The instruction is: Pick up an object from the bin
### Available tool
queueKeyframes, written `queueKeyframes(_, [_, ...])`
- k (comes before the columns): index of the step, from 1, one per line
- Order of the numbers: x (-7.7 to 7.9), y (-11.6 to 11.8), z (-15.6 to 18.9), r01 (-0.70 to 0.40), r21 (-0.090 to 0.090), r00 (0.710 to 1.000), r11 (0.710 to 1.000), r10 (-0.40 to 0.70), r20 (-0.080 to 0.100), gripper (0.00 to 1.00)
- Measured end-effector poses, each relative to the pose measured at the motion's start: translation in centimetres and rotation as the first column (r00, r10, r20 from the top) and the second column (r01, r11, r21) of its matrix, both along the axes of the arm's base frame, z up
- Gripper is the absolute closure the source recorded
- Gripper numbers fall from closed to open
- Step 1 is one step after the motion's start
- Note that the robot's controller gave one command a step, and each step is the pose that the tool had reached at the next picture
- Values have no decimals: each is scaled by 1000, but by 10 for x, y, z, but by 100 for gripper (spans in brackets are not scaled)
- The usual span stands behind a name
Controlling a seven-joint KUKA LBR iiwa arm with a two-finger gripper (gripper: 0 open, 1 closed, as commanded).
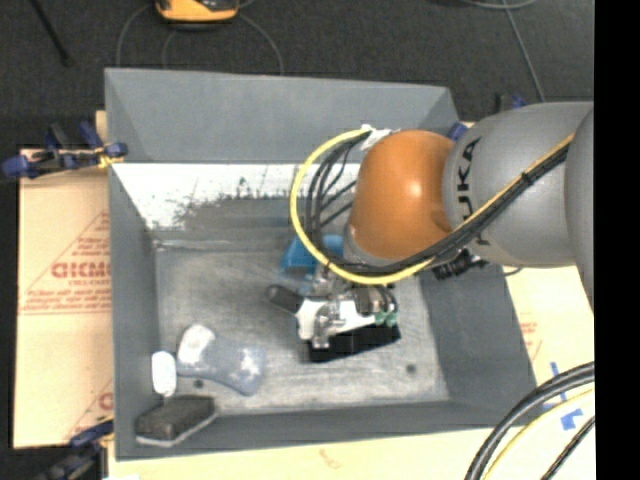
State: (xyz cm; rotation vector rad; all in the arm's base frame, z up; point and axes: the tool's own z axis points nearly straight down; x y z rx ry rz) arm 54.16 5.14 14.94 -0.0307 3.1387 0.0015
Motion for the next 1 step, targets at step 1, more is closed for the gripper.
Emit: queueKeyframes(1, [0, 0, 6, 1, 0, 1000, 1000, -1, -3, 100])
